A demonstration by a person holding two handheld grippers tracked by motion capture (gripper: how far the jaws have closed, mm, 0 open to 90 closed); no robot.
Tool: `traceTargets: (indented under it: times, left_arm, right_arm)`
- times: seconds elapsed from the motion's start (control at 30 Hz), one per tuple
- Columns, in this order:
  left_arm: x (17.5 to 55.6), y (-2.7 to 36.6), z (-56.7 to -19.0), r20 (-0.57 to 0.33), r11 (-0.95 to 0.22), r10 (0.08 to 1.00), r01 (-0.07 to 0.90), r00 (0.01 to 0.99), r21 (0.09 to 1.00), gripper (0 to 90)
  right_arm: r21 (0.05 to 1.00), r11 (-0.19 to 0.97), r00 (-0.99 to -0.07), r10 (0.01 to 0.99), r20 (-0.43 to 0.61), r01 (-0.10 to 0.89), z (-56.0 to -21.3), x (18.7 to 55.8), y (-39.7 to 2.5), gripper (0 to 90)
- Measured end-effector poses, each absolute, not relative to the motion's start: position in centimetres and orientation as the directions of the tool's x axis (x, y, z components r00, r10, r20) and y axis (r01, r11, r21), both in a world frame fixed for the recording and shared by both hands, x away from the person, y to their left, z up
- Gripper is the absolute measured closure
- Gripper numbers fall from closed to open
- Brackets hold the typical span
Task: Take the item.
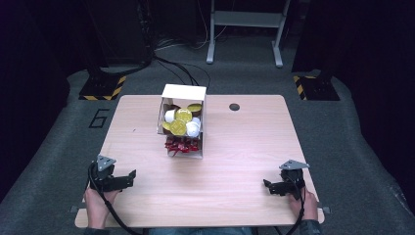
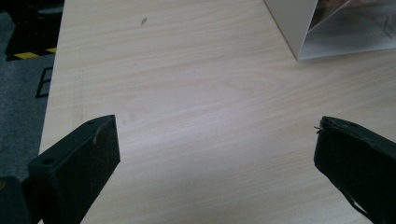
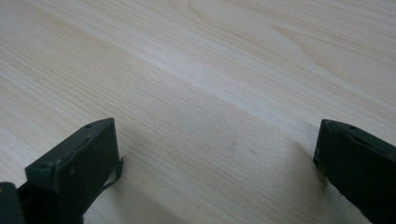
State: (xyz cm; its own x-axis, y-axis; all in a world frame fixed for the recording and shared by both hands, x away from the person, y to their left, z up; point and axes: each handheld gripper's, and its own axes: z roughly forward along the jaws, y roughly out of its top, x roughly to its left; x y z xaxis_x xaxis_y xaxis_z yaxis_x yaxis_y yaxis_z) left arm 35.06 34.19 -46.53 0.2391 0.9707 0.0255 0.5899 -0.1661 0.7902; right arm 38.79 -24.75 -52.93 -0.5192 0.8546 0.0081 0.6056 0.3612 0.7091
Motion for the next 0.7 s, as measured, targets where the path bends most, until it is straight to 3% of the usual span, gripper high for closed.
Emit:
traceTargets:
  times: [0.7]
  left_arm:
    - [36.4,32.4,-41.4,0.066,-0.224,0.951,0.524,0.303,0.822,0.7]
  right_arm:
    - [0.709,0.361,-0.52,0.854,0.008,0.606,-52.9,38.8,-24.8,0.0]
